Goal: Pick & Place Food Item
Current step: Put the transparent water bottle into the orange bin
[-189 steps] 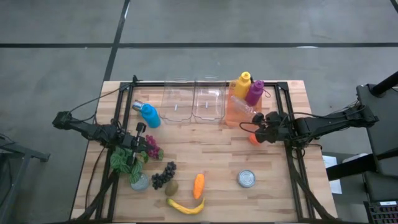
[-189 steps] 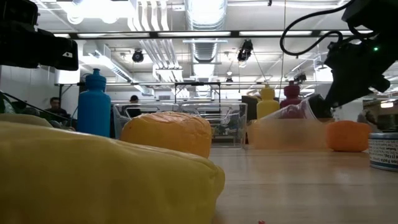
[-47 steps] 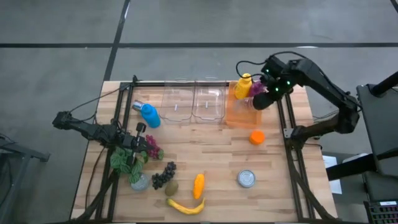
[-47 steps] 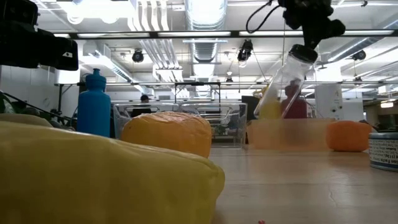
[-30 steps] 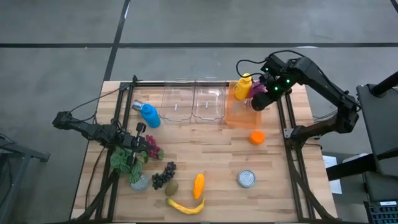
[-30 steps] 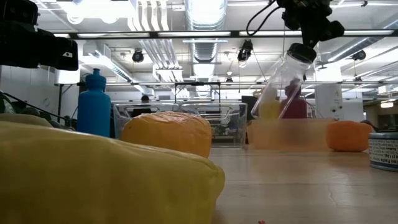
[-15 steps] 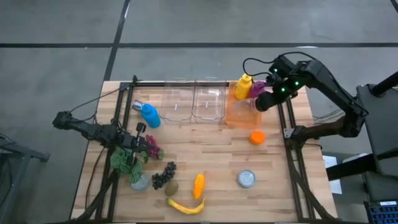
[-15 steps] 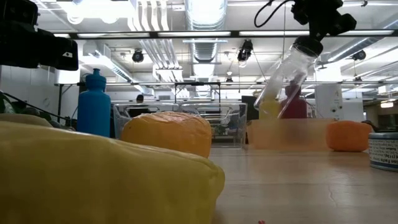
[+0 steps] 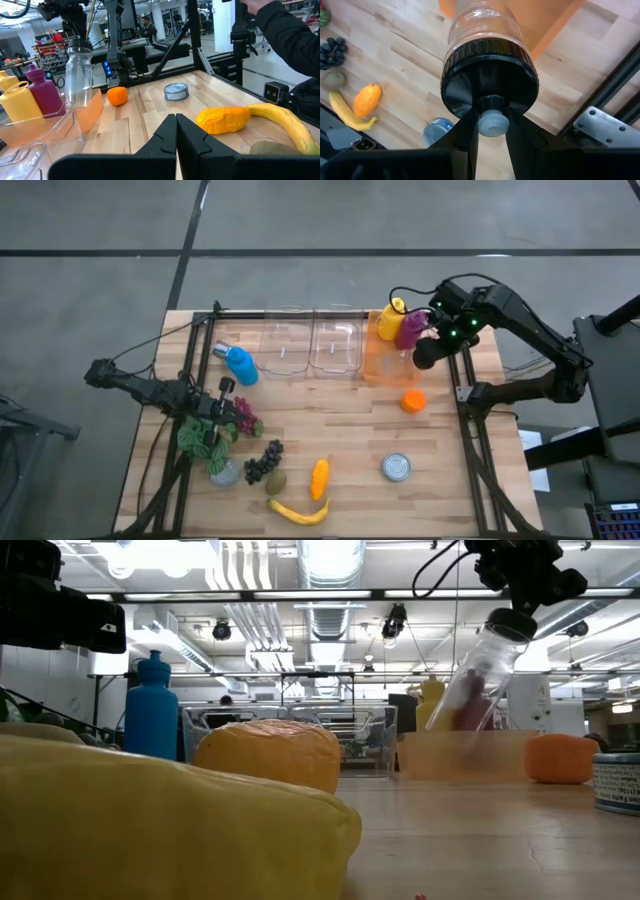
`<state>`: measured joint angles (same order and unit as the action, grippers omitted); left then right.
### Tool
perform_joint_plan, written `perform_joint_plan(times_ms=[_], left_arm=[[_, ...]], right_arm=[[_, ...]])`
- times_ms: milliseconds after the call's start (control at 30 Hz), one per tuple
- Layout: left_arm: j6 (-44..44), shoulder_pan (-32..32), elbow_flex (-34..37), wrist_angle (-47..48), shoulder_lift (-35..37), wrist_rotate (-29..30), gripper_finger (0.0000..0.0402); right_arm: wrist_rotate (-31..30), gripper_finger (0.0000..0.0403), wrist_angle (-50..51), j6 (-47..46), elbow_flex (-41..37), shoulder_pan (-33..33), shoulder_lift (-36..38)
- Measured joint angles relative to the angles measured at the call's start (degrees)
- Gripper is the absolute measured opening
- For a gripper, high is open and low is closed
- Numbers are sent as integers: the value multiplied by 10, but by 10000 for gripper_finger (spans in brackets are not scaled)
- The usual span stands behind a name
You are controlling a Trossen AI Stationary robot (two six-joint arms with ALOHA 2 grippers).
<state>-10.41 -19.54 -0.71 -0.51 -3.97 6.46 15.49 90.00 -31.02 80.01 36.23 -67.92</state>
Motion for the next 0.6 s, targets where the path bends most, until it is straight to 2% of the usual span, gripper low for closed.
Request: perform_joint_plan(times_ms=[600], left_arm=[[0,0,0,0,0,0,1]], right_arm=[[0,68,0,-27,-54,0,69]])
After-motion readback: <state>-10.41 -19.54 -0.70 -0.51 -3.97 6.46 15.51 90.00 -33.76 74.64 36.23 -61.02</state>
